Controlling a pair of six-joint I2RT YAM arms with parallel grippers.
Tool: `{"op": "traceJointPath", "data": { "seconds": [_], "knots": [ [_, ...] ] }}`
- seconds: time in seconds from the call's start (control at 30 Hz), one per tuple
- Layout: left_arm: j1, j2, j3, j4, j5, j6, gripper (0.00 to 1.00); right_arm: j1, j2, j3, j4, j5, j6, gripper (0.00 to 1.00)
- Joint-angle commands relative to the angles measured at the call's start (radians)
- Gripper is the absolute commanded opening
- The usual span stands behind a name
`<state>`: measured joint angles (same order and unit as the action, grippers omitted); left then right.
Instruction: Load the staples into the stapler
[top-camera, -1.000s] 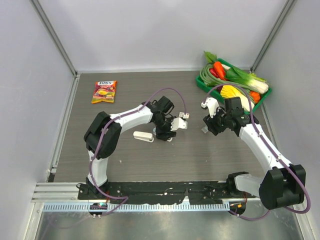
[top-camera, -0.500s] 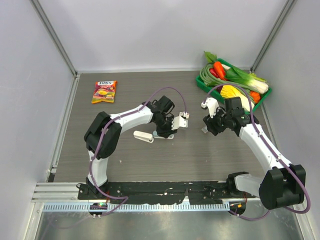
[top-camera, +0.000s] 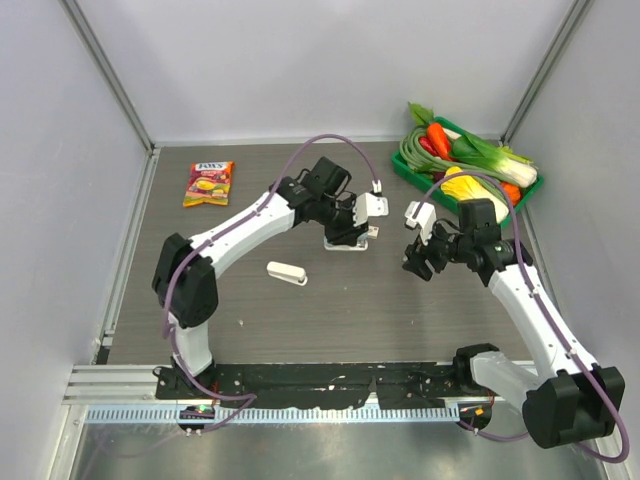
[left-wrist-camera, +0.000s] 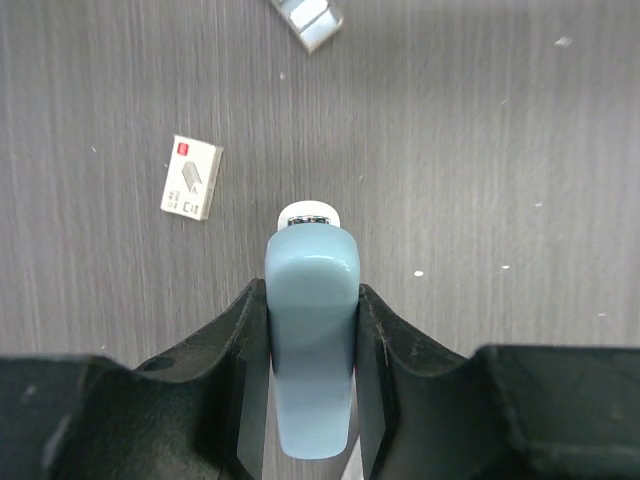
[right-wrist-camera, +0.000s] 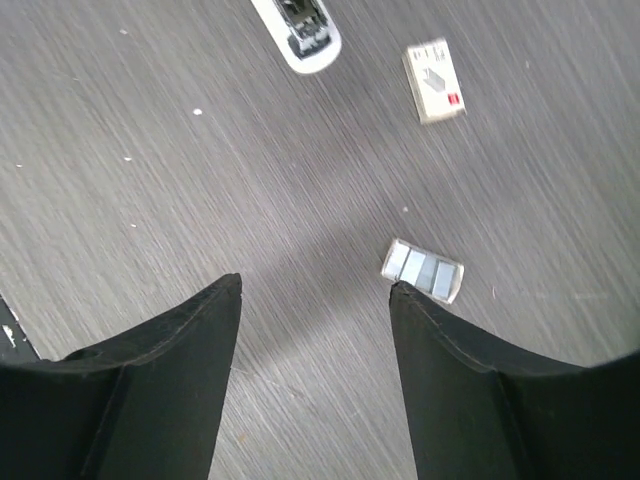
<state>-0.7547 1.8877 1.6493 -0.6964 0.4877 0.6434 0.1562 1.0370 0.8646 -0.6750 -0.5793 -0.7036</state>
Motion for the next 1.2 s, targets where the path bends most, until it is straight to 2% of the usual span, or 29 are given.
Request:
{"op": "traceJointPath", "data": {
  "seconds": [0.0,0.17,0.27,0.43,0.67,0.83,1.07,1.17],
  "knots": [
    [-0.014,-0.117,0.029,-0.041,0.109,-0.076,0.00,0.014,-0.048,-0.024,0.051,-0.148,-0.060,0.68],
    [-0.015,-0.168,0.007,-0.081,0.193,-0.096,0.00,0.017,-0.113,-0.090,0.165,-0.290,-0.132,0.69],
    [-0.017,-0.187,0.009,-0.097,0.218,-0.117,0.00,0.019,-0.130,-0.118,0.286,-0.335,-0.050,0.72],
    [-0.020,-0.199,0.015,-0.100,0.268,-0.151,0.00,0.032,-0.055,-0.076,0.345,-0.464,0.035,0.72],
    [-0.024,-0.184,0.029,-0.097,0.308,-0.191,0.00,0.065,-0.017,-0.091,0.458,-0.475,0.107,0.72],
    [-0.031,-0.167,0.047,-0.101,0.318,-0.208,0.00,0.091,0.012,-0.085,0.463,-0.499,0.113,0.70],
    [-0.032,-0.141,0.078,-0.107,0.342,-0.226,0.00,0.134,0.086,-0.067,0.434,-0.504,0.090,0.56],
    [-0.032,-0.136,0.089,-0.109,0.345,-0.237,0.00,0.146,0.109,-0.052,0.391,-0.519,0.056,0.41]
  ]
}}
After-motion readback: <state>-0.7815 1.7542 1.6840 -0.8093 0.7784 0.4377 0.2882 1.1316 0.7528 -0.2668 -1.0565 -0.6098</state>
